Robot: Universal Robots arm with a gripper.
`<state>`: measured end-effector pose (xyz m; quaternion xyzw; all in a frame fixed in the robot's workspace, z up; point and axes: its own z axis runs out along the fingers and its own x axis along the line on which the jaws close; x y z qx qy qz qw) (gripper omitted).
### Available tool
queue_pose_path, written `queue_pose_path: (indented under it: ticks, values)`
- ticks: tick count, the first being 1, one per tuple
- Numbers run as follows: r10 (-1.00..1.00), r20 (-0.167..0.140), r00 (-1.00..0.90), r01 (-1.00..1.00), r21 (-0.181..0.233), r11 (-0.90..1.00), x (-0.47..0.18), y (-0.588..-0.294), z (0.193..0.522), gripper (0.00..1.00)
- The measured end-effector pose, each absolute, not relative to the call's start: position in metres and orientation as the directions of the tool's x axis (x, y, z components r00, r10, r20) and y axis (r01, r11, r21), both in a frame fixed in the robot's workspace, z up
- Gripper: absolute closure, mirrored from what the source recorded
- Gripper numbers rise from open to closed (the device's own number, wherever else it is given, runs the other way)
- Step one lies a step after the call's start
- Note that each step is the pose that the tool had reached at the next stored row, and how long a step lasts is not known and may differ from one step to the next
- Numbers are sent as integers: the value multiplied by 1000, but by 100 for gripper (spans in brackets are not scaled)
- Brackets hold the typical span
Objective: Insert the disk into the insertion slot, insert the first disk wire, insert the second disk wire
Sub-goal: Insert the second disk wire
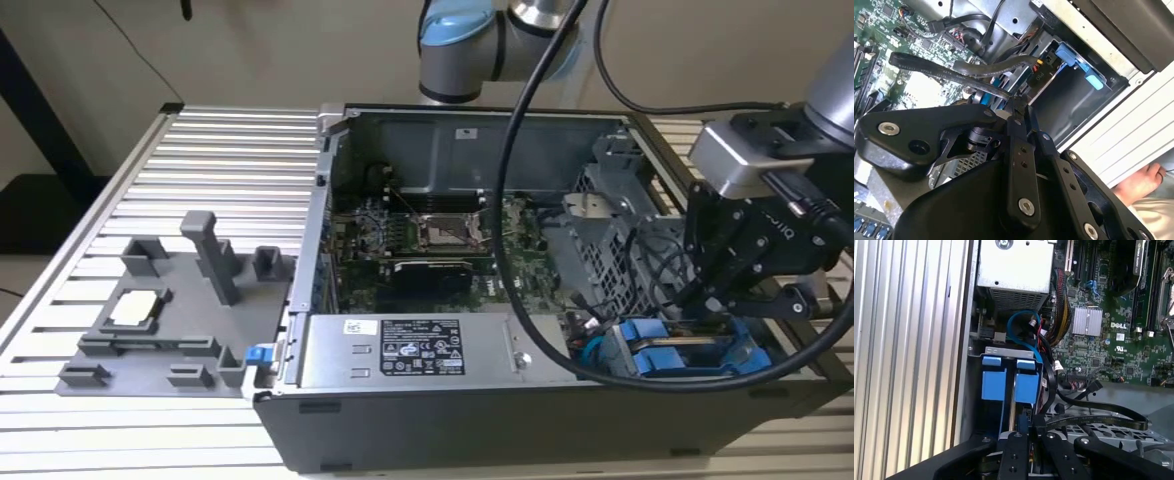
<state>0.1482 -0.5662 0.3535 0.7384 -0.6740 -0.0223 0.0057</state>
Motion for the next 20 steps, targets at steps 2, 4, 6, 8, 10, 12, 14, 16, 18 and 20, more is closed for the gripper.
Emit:
queue_pose_path:
  ticks: [2, 4, 6, 8, 10, 12, 14, 16, 18, 20]
  values:
    - [-996, -27, 79, -996, 38, -80, 148, -566, 352, 84]
    - [-997, -32, 68, -997, 38, -70, 148, -566, 351, 84]
    - [-998, -38, 57, -998, 37, -59, 149, -566, 349, 84]
    - [-998, -45, 51, -998, 37, -52, 150, -566, 347, 84]
    - [-998, -47, 50, -998, 37, -52, 150, -567, 347, 84]
    - [-998, -47, 49, -998, 37, -51, 151, -567, 346, 84]
    - [-998, -47, 49, -998, 37, -51, 152, -568, 345, 84]
    - [-998, -47, 49, -998, 37, -51, 152, -570, 345, 84]
    - [-998, -47, 49, -998, 37, -50, 152, -571, 344, 84]
    - [-998, -48, 49, -998, 37, -50, 153, -571, 343, 84]
